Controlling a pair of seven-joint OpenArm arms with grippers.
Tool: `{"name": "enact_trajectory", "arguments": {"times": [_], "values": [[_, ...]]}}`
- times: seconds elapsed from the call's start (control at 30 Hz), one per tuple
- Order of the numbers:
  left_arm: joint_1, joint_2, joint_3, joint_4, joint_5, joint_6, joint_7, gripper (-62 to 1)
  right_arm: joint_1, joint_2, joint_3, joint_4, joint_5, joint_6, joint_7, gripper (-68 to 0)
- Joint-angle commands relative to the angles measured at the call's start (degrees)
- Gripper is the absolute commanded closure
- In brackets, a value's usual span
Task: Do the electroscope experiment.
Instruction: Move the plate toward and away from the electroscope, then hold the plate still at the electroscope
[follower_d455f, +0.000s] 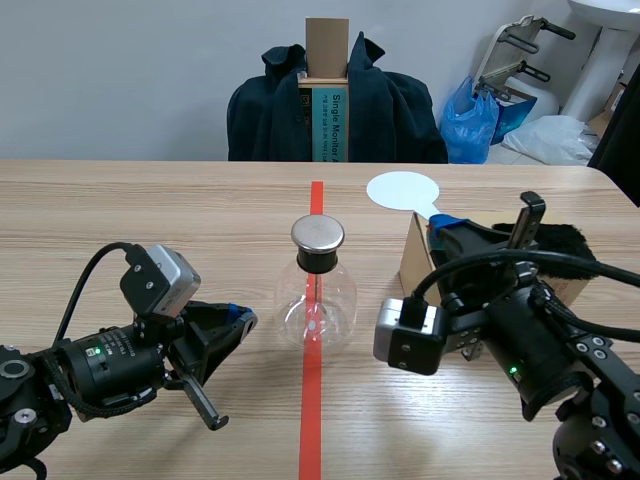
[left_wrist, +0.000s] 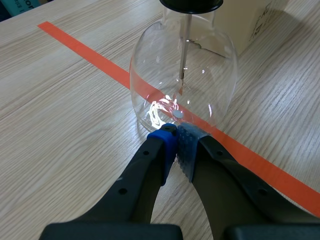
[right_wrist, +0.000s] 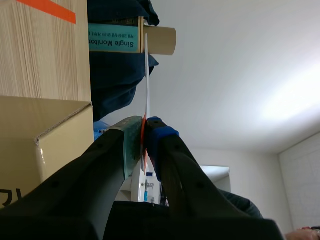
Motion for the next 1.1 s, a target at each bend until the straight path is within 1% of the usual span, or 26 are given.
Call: {"name": "enact_trajectory", "arguments": {"times": [0.0,0.23,0.37,0.43,1.07], "values": [[0.28,0.59,-0.66,1.55,-0.37,-0.09,-0.79,-1.7,0.55,0.76,0.42,0.72,0.35,-0.85,1.4,-0.8],[0.26,2.21,-0.66,1.55,-0.33,-0.09,-0.81,-1.6,0.68,0.76,0.42,0.72,0.04,-0.87,11.32,-0.8],[0.26,2.14,-0.7,1.55,-0.35,-0.07,-0.76,-1.6,0.7,0.74,0.42,0.72,-0.5,-0.87,15.19,-0.8],[0.28,2.16,-0.7,1.55,-0.35,-0.07,-0.76,-1.6,0.7,0.74,0.42,0.72,-0.5,-0.87,16.31,-0.8],[0.28,2.16,-0.7,1.55,-0.35,0.0,-0.5,-1.6,0.7,0.74,0.42,0.72,-0.5,-0.87,16.81,-0.8]]}}
